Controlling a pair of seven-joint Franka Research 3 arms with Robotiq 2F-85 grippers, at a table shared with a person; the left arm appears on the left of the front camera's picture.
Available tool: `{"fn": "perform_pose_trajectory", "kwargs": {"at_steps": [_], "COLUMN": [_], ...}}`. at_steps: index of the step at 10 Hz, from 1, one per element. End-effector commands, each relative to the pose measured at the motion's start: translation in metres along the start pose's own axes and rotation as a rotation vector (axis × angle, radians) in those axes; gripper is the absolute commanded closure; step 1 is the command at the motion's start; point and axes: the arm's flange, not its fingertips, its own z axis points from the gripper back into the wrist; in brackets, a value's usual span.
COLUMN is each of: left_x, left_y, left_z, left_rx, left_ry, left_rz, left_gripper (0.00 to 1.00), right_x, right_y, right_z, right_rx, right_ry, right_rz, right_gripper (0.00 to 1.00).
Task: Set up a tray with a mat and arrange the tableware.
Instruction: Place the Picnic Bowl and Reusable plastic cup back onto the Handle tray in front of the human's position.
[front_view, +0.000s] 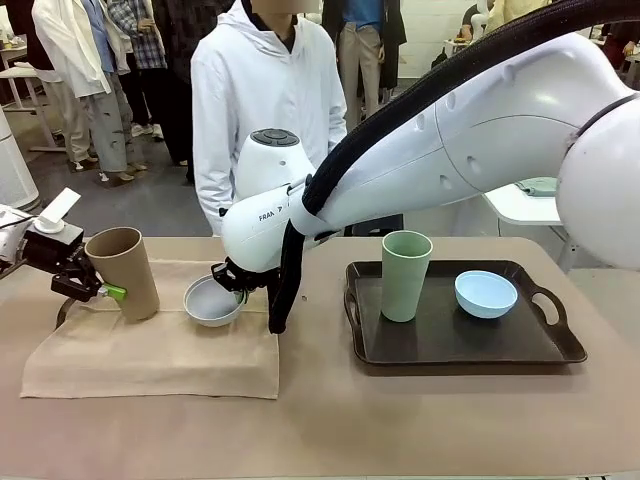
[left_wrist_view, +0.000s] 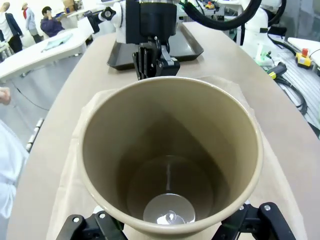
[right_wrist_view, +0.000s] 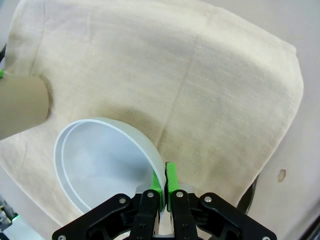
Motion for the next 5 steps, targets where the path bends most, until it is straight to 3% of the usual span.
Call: {"fn": "perform_pose_trajectory", "kwargs": {"at_steps": [1, 2, 3, 4, 5], "left_x": [-0.004, -0.004, -0.005, -0.004, -0.005], "left_y": [0.007, 0.006, 0.006, 0.006, 0.006], "left_z": [-0.008, -0.009, -0.009, -0.007, -0.002], "left_rx": [-0.001, -0.007, -0.012, -0.006, -0.007], "left_ry": [-0.001, 0.01, 0.01, 0.006, 0.021], "left_rz": [-0.007, -0.018, -0.016, 0.0, 0.03], "left_gripper": [0.14, 0.07, 0.0, 0.0, 0.0], "right_x": [0.003, 0.003, 0.003, 0.002, 0.0], "right_y": [-0.006, -0.005, -0.005, -0.004, -0.002], "right_z": [-0.007, -0.007, -0.006, -0.002, 0.003], "right_rx": [0.017, 0.017, 0.019, 0.005, -0.013], "right_ry": [0.009, 0.01, 0.012, 0.017, 0.018], "right_rz": [0.007, 0.009, 0.016, 0.015, 0.016], "right_gripper": [0.95, 0.95, 0.39, 0.35, 0.19]}}
